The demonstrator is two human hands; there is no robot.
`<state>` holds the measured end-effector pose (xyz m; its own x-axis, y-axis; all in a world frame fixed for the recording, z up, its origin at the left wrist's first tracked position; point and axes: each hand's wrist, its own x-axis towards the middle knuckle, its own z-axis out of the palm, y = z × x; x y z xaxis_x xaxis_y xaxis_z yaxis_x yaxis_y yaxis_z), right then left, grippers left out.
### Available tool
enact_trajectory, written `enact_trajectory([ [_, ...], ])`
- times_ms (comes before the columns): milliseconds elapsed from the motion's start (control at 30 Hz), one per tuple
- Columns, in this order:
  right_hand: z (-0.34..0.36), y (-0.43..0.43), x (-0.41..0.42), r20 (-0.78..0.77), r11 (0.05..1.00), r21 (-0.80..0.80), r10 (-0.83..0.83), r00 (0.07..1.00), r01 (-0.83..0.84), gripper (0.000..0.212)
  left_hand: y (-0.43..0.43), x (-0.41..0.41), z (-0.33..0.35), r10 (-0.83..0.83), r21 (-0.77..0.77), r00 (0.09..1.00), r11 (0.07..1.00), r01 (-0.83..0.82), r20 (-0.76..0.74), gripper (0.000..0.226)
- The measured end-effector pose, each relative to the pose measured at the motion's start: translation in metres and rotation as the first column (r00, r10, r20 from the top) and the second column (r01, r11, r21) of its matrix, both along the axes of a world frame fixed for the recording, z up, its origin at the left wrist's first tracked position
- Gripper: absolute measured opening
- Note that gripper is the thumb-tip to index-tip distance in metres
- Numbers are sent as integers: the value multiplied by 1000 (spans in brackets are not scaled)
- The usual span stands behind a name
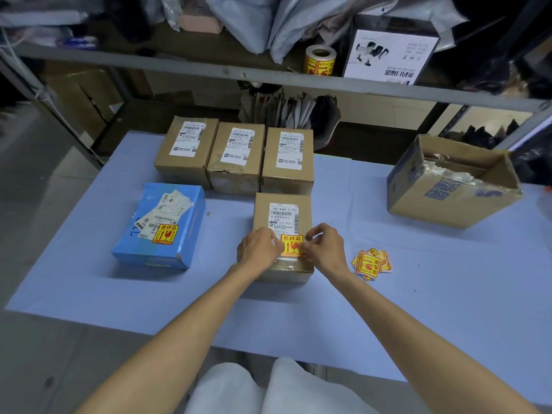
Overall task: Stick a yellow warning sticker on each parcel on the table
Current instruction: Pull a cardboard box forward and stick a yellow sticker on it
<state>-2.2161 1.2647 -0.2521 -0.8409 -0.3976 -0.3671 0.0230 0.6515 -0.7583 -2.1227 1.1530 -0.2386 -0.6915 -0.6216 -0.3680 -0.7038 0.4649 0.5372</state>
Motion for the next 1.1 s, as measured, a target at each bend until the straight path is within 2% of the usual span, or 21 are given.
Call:
enact_trajectory([
  [233, -2, -1, 1, -69, 998, 40, 48, 996, -46, 22, -1, -4, 7, -20, 0, 997, 1000, 20, 69, 22],
  [333, -2, -3, 1, -95, 995, 75, 66, 993, -59, 23, -2, -6, 7, -29, -17, 995, 999, 31, 95, 14],
  [533, -2, 7, -2, -141, 988, 131, 96, 985, -78, 35, 0, -10, 5, -58, -144, 989, 986, 78, 139, 36],
  [600, -1, 12, -3, -172, 982, 151, 142, 975, -116, 38, -1, -9, 5, -65, -183, 989, 979, 90, 135, 40],
  [667, -3, 13, -2, -216, 975, 151, 193, 957, -163, 35, -5, -6, 4, -80, -184, 994, 979, 93, 77, 33],
  [800, -7, 12, 2, -392, 940, 169, 339, 855, -295, 24, -11, 2, 0, -175, -130, 979, 978, 161, -101, 24],
  [900, -8, 12, 3, -469, 894, 236, 449, 760, -382, 26, -9, 3, -3, -265, -156, 961, 955, 251, -77, 31],
  [1100, -7, 22, -1, -575, 839, 364, 543, 611, -403, 25, -16, 6, -6, -261, -194, 964, 950, 246, -56, 36],
])
